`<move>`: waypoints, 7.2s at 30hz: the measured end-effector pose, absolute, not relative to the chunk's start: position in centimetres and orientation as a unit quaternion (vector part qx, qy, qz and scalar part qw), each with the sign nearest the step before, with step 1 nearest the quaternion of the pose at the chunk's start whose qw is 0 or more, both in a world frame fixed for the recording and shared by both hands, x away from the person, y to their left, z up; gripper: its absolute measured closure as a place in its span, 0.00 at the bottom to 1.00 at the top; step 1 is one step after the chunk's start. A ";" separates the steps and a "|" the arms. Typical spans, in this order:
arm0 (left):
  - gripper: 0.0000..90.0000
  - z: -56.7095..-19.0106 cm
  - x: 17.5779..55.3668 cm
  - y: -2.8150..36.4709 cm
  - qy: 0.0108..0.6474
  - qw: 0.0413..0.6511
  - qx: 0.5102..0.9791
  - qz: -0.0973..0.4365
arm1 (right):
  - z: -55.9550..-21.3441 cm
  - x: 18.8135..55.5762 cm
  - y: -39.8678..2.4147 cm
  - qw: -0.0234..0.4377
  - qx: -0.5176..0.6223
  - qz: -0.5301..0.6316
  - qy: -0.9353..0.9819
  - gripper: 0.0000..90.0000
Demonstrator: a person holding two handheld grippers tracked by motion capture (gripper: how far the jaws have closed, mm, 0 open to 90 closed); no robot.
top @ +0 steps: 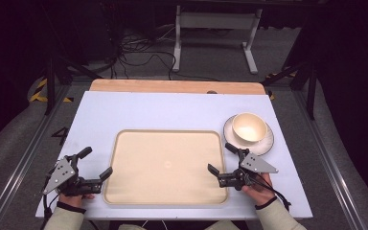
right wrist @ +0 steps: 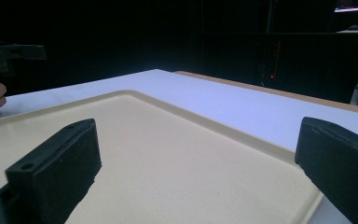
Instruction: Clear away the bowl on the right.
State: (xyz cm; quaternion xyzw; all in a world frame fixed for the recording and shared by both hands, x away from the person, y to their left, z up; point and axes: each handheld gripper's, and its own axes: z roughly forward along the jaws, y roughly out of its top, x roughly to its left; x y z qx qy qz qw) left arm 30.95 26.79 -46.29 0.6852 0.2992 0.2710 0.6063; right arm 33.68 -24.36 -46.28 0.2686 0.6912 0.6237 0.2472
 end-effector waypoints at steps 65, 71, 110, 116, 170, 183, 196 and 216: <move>0.00 -46.3 30.9 26.7 0.295 0.601 0.690 0.274 | -42.3 33.7 -24.5 0.263 0.283 0.628 0.676 0.04; 0.00 -46.3 30.9 26.7 0.295 0.602 0.690 0.273 | -42.0 33.8 -24.8 0.255 0.283 0.631 0.676 0.06; 0.00 -46.3 31.0 26.6 0.294 0.601 0.691 0.273 | -39.7 36.7 -29.6 0.260 0.317 0.596 0.691 0.08; 0.00 -46.3 31.0 26.6 0.294 0.601 0.691 0.273 | -39.4 37.3 -30.3 0.268 0.334 0.575 0.697 0.10; 0.00 -46.3 30.9 26.6 0.295 0.600 0.691 0.274 | -36.7 43.4 -36.1 0.266 0.443 0.375 0.770 0.54; 0.00 -46.3 30.9 26.6 0.294 0.601 0.691 0.274 | -37.0 45.5 -36.7 0.231 0.498 0.312 0.775 0.62; 0.00 -46.3 30.9 26.6 0.294 0.601 0.691 0.274 | -38.9 47.2 -37.1 0.198 0.544 0.269 0.770 0.64; 0.00 -46.3 30.9 26.6 0.294 0.601 0.691 0.275 | -39.8 48.2 -36.0 0.155 0.605 0.241 0.743 0.91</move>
